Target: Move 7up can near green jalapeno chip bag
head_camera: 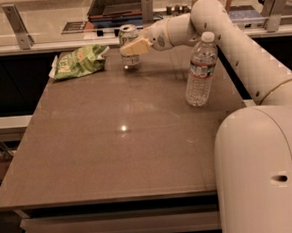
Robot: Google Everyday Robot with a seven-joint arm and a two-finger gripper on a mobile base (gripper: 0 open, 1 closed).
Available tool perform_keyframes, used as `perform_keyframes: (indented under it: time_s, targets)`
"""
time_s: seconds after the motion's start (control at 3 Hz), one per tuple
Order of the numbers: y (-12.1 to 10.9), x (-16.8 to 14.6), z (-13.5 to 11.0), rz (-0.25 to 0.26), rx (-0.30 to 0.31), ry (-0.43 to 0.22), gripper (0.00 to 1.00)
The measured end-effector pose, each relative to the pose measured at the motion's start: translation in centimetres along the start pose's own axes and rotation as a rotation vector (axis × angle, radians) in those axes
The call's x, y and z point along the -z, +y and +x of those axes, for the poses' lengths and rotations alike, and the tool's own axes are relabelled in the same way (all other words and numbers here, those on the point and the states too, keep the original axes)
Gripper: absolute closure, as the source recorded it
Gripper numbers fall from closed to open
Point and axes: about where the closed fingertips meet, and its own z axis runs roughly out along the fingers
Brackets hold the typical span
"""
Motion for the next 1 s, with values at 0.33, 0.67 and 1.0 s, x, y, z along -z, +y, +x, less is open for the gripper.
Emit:
perform_keyframes:
  time_s: [0.33, 0.67, 1.0]
  targets:
    - [0.35, -1.41, 1.01, -0.017, 0.002, 0.017, 1.00]
    - [0.44, -1.75, 1.47, -0.020, -0.003, 0.017, 1.00]
    - [0.62, -2.12, 1.52, -0.026, -0.004, 0.018, 0.83]
